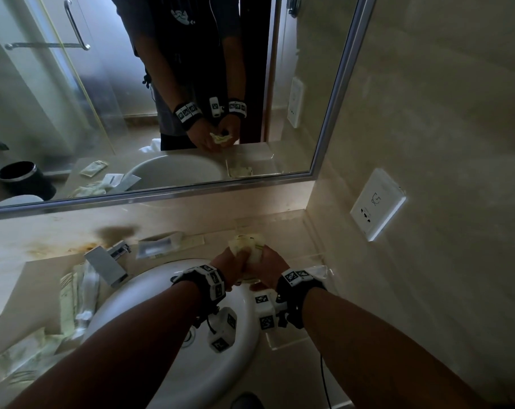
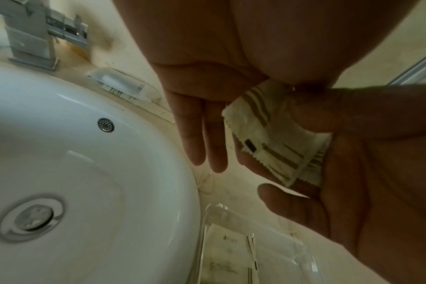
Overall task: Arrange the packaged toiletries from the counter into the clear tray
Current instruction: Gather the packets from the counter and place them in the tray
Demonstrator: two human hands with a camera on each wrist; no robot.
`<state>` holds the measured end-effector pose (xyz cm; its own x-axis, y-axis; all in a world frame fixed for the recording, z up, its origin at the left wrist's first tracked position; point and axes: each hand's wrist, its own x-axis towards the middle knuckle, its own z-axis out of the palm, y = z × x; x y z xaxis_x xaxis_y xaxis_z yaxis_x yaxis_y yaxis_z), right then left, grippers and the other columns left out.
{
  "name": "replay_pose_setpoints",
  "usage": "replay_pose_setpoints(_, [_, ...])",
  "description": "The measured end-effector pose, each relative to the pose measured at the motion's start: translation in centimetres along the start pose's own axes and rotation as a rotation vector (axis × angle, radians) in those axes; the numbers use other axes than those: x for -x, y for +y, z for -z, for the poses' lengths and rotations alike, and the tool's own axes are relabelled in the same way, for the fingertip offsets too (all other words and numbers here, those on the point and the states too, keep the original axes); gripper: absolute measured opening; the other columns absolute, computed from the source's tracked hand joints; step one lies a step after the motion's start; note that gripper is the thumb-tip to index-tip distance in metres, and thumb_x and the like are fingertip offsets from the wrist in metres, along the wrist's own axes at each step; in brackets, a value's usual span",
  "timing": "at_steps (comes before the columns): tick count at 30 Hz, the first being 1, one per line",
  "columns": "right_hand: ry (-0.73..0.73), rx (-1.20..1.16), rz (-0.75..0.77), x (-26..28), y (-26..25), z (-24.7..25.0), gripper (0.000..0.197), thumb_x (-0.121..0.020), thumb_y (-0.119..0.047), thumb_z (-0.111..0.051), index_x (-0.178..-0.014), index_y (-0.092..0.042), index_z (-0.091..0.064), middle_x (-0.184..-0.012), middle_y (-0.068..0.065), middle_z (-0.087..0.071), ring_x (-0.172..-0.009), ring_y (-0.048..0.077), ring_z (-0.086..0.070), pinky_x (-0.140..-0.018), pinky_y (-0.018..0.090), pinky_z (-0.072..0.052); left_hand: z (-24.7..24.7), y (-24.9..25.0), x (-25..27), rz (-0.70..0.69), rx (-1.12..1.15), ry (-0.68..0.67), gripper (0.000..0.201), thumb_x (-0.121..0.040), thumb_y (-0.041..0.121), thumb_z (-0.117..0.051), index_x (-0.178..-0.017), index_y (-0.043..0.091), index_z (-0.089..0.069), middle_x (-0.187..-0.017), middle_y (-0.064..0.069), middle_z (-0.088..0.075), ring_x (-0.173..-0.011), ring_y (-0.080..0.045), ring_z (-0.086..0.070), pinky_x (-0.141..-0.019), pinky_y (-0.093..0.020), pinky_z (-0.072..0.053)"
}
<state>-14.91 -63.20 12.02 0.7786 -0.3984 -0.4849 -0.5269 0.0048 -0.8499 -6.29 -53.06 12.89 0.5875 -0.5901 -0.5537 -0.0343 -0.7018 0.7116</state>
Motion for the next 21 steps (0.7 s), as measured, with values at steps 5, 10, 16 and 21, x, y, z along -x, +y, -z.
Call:
replay_pose_setpoints(5, [0.067, 0.236, 0.048, 0.0, 0.1, 0.5, 0.029, -0.080, -0.020, -0.076, -0.106, -0.011, -0.066, -0.098, 0.012, -0.072, -0.083, 0.030, -0.072, -0.067, 0.049, -0.062, -0.5, -0.1, -0.1, 0.074, 0.032, -0.060, 0.053, -0.084, 0.062, -0.050, -0.118, 0.021, -0.050, -0.113, -0.007, -0.060, -0.093, -0.023, -0.059, -0.072, -0.031, -0.050])
replay_pose_setpoints(10, [0.069, 0.644, 0.068, 0.5, -0.1, 1.4, 0.034, -0.093, -0.019, -0.058, -0.126, -0.012, -0.058, -0.122, 0.011, -0.064, -0.102, 0.029, -0.067, -0.079, 0.030, -0.055, 0.1, -0.6, -0.8, -0.052, -0.149, 0.076, 0.093, -0.076, 0.060, -0.069, -0.150, 0.032, -0.020, -0.144, -0.009, -0.046, -0.117, -0.032, -0.056, -0.083, -0.044, -0.058])
replay_pose_setpoints(16, [0.064, 0.857, 0.065, 0.1, 1.1, 1.0, 0.031, -0.084, -0.022, -0.060, -0.114, -0.016, -0.056, -0.112, 0.008, -0.067, -0.100, 0.027, -0.065, -0.075, 0.028, -0.045, -0.5, 0.6, -1.1, -0.153, -0.528, 0.059, 0.069, -0.081, 0.074, -0.041, -0.113, 0.015, -0.056, -0.113, -0.009, -0.062, -0.085, -0.023, -0.061, -0.077, -0.039, -0.057])
replay_pose_setpoints(21, [0.106, 0.884, 0.137, 0.2, 1.7, 1.2, 0.039, -0.086, -0.025, -0.061, -0.123, -0.016, -0.054, -0.118, 0.006, -0.064, -0.103, 0.026, -0.063, -0.083, 0.033, -0.049, -0.9, 0.7, -1.8, -0.166, -0.707, 0.014, 0.048, -0.092, 0.048, -0.055, -0.123, 0.011, -0.051, -0.110, -0.010, -0.057, -0.097, -0.030, -0.064, -0.083, -0.040, -0.056])
